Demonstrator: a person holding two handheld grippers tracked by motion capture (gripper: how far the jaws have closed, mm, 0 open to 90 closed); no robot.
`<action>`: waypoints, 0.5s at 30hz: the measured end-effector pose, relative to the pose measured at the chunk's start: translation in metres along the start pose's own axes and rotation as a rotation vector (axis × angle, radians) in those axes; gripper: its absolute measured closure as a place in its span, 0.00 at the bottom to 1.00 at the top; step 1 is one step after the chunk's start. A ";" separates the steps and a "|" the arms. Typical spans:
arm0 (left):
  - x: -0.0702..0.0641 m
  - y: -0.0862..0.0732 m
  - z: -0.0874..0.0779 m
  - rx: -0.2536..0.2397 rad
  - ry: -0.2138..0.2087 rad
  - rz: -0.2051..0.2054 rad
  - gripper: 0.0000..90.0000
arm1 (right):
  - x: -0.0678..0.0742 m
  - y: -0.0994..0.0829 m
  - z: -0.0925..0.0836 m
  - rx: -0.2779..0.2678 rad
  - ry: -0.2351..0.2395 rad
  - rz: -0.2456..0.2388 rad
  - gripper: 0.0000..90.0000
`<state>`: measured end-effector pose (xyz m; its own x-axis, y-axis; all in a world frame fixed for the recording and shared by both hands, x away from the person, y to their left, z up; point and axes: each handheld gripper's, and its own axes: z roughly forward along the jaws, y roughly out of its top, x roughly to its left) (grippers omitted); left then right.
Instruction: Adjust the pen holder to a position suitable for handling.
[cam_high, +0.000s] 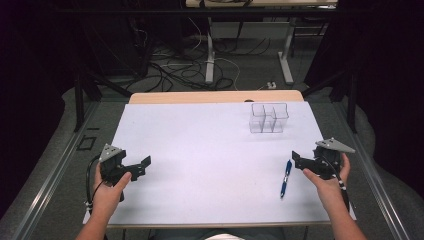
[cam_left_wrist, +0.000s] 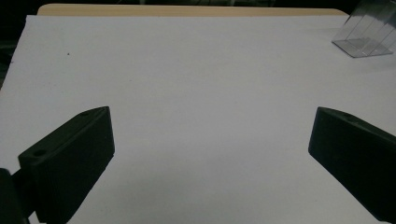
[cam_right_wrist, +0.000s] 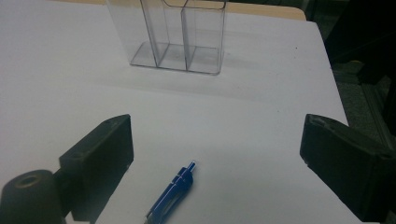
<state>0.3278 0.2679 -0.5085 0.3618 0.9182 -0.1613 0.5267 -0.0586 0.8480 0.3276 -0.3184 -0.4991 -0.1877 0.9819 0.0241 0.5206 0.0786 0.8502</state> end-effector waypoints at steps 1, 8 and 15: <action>0.000 0.000 0.000 0.001 0.000 -0.002 0.00 | 0.000 0.000 0.000 0.001 0.000 -0.002 0.15; 0.001 0.000 0.002 0.018 0.004 0.009 0.00 | 0.000 -0.001 0.006 0.021 0.030 -0.034 0.22; -0.002 -0.001 0.003 0.033 -0.002 0.016 0.00 | 0.003 0.009 0.009 0.021 0.028 -0.019 0.42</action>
<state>0.3286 0.2646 -0.5108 0.3722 0.9161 -0.1493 0.5459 -0.0860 0.8334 0.3387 -0.3133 -0.4964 -0.2202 0.9752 0.0231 0.5340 0.1007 0.8395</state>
